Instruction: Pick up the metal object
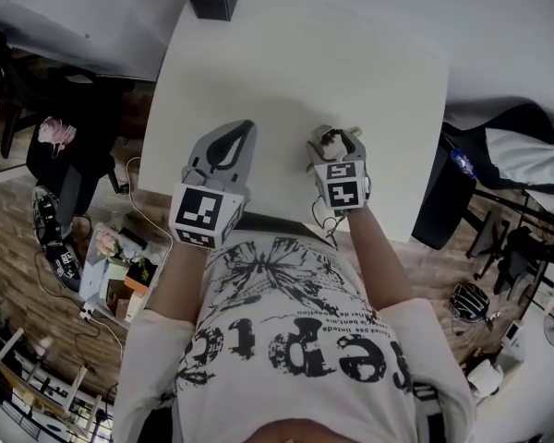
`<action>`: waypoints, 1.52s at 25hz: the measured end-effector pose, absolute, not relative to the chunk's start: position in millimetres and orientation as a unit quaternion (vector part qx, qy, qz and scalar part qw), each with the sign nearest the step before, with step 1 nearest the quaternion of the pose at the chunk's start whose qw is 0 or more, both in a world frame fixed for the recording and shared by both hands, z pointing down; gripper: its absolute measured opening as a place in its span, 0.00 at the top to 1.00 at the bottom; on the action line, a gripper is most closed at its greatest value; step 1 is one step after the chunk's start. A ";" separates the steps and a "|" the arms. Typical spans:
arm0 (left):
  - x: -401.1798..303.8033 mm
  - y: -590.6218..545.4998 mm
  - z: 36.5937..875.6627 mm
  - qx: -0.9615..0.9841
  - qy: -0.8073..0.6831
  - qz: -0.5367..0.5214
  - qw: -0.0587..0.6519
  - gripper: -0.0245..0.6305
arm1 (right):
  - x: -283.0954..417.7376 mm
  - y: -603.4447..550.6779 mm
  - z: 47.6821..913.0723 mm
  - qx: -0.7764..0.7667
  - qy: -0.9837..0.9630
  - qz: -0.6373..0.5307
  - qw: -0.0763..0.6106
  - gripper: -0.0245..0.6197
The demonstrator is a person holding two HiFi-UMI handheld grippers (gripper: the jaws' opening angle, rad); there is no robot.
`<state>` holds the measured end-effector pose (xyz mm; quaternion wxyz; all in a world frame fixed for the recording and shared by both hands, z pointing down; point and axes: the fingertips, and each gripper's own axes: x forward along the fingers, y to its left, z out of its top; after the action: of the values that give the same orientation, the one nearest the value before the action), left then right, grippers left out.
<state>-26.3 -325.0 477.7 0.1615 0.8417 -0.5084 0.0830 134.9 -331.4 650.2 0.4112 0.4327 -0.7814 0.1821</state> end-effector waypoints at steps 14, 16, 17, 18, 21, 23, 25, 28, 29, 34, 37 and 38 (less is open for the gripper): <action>-29.3 -328.6 483.4 0.834 -0.518 0.083 0.173 0.95 | 144.4 -335.4 675.8 0.392 -0.770 0.160 0.478 0.52; -29.9 -327.2 482.3 0.833 -0.519 0.083 0.171 0.95 | 144.2 -335.4 676.1 0.391 -0.771 0.158 0.478 0.52; -30.2 -326.6 481.3 0.833 -0.519 0.084 0.170 0.95 | 143.5 -335.4 675.0 0.391 -0.770 0.159 0.478 0.53; -30.3 -326.3 480.0 0.833 -0.520 0.084 0.168 0.95 | 142.8 -335.9 673.1 0.393 -0.771 0.161 0.476 0.53; -29.3 -326.1 474.6 0.835 -0.519 0.085 0.162 0.95 | 142.3 -340.6 661.3 0.406 -0.776 0.165 0.454 0.54; -28.9 -326.3 470.3 0.836 -0.519 0.086 0.157 0.95 | 142.4 -345.9 647.3 0.418 -0.782 0.159 0.434 0.55; -27.8 -326.6 465.0 0.837 -0.518 0.086 0.151 0.95 | 141.7 -352.3 628.6 0.433 -0.789 0.151 0.410 0.55; -23.2 -326.5 456.0 0.842 -0.514 0.085 0.140 0.95 | 142.5 -362.6 597.5 0.456 -0.799 0.135 0.369 0.55; -21.1 -326.2 452.9 0.844 -0.512 0.085 0.135 0.95 | 143.5 -365.5 586.5 0.464 -0.802 0.129 0.354 0.55; -14.1 -331.4 433.5 0.852 -0.505 0.081 0.110 0.95 | 145.5 -381.5 519.1 0.504 -0.818 0.085 0.263 0.55; -9.5 -336.4 419.6 0.857 -0.501 0.078 0.095 0.95 | 147.7 -385.8 475.8 0.520 -0.825 0.054 0.216 0.55; -7.5 -338.6 414.2 0.859 -0.499 0.076 0.089 0.95 | 149.3 -387.0 461.3 0.526 -0.825 0.046 0.199 0.55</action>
<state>-7.5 -338.6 414.2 0.0890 0.8588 -0.4988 0.0757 149.3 -387.0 461.3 0.1987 0.5263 -0.8255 0.0455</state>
